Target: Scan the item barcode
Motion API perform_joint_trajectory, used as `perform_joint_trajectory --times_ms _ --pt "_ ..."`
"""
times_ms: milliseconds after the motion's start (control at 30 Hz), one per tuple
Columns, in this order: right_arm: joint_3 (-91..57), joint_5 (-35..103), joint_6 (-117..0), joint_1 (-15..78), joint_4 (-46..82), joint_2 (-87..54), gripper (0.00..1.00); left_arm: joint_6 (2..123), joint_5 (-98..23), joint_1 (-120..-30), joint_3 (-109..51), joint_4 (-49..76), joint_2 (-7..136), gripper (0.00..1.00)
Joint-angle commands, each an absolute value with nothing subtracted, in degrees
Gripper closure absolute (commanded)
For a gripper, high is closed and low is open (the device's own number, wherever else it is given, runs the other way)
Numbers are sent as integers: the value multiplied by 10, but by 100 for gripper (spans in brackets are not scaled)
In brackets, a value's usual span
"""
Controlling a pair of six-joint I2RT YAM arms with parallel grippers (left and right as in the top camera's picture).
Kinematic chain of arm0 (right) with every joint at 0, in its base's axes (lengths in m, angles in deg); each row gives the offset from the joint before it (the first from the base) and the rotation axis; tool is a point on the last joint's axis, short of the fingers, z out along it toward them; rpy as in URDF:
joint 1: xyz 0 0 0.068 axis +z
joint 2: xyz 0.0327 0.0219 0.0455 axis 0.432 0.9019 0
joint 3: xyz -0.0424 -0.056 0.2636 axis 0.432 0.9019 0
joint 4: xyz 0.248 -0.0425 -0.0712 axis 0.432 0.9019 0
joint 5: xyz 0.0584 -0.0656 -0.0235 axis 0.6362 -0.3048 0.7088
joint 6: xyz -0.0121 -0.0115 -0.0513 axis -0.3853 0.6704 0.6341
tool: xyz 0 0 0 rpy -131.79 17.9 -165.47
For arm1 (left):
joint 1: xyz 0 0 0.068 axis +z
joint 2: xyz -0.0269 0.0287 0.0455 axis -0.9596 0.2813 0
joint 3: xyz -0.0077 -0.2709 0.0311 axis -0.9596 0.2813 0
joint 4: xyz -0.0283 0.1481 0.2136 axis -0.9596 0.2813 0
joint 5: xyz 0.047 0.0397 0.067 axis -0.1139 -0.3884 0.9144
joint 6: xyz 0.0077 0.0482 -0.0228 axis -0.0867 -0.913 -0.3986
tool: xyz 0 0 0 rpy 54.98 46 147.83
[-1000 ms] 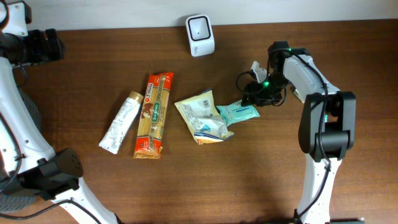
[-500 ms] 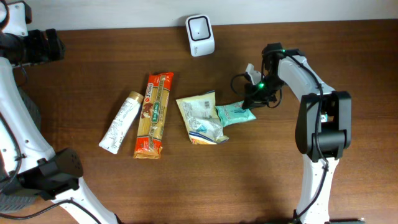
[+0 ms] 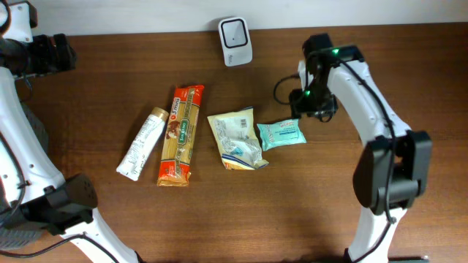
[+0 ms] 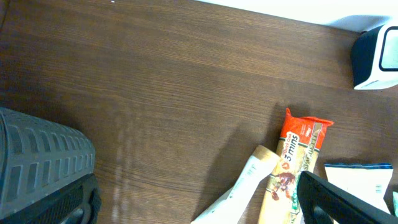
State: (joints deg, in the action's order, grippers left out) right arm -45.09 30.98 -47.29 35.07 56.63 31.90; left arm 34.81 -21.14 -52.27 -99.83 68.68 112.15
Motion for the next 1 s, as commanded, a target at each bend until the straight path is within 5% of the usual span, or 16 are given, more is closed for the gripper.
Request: perform_joint_trajectory --times_ms 0,367,533,667,967 --pt "-428 347 -479 345 565 355 36 342 -216 -522 -1004 686 1106 1" --pt "-275 355 -480 342 372 373 34 342 -216 -522 -1004 686 1106 1" --pt "-221 398 -478 342 342 373 58 342 -216 -522 -1004 686 1106 1" --pt "-210 408 -478 342 338 373 96 342 -216 -522 -1004 686 1106 1" --pt "-354 315 -466 323 453 319 96 342 -216 -522 -1004 686 1106 1"
